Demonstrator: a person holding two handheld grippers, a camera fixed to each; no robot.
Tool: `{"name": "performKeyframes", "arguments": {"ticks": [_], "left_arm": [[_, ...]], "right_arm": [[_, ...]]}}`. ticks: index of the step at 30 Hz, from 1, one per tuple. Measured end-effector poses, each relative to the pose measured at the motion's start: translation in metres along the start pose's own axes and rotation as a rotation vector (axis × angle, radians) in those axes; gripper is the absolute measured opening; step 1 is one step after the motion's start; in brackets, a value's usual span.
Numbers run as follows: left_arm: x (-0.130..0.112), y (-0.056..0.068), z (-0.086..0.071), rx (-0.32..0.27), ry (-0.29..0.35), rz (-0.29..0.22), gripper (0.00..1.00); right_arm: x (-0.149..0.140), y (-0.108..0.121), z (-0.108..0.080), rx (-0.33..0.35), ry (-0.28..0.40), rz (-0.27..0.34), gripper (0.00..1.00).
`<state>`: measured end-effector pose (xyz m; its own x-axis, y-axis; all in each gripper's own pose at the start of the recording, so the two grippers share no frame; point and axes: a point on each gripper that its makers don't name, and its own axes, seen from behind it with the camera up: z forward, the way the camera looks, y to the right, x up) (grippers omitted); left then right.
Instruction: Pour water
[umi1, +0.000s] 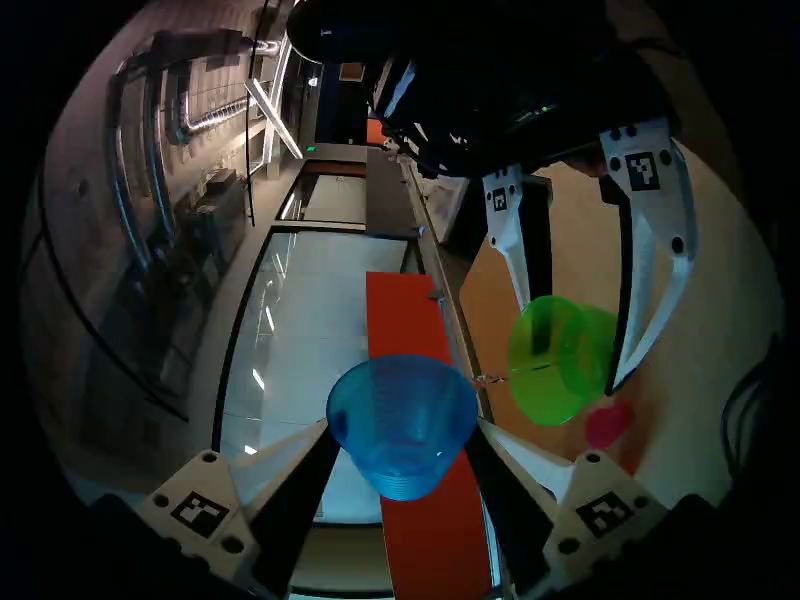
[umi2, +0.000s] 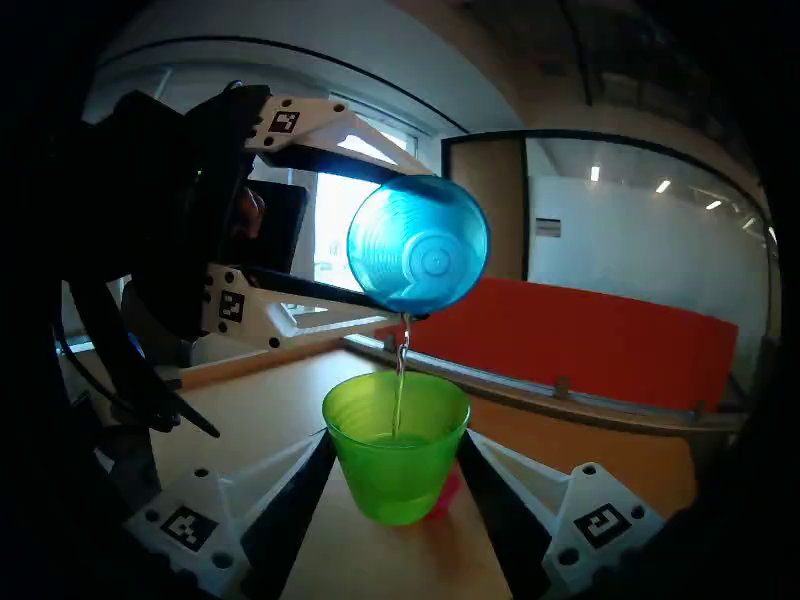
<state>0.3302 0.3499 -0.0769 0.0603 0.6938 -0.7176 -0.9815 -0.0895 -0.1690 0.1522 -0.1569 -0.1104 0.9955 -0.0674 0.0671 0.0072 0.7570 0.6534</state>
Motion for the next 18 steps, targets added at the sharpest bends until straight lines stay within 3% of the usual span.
{"name": "performKeyframes", "arguments": {"ticks": [18], "left_arm": [[0.0046, 0.0066, -0.0031, -0.001, 0.004, 0.049, 0.84]], "right_arm": [[0.0019, 0.0010, 0.0000, -0.001, 0.001, 0.001, 0.87]]}}
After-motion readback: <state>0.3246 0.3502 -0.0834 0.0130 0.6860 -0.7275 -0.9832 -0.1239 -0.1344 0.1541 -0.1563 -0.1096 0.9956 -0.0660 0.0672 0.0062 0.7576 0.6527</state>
